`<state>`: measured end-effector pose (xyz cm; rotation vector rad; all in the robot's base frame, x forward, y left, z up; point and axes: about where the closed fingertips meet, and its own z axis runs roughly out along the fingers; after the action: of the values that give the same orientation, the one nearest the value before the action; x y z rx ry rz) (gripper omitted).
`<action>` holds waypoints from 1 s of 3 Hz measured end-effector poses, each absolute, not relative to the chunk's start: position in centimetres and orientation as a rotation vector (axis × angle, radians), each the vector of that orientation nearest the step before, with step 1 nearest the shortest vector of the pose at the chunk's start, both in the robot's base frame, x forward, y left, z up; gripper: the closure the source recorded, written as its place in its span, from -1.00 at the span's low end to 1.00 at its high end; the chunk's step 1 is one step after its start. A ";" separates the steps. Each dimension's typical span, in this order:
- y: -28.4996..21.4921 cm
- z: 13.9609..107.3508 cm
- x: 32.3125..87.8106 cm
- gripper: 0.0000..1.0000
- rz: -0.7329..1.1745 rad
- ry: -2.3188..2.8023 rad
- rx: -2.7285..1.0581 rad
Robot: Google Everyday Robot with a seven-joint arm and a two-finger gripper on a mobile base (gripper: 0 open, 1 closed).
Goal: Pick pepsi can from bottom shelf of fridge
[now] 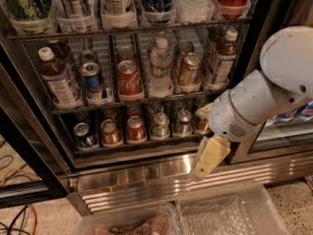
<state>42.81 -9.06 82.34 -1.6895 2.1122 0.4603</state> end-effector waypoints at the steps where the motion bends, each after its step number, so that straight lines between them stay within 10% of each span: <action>1: -9.1 82.3 42.8 -1.00 0.460 2.112 -1.690; 3: -5.8 76.4 41.0 -1.00 0.634 2.102 -1.607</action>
Offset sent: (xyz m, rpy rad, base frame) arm -0.0123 0.0230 -0.0474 0.0443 0.0567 0.0051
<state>40.99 -5.82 76.44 -1.6074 2.1021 0.6342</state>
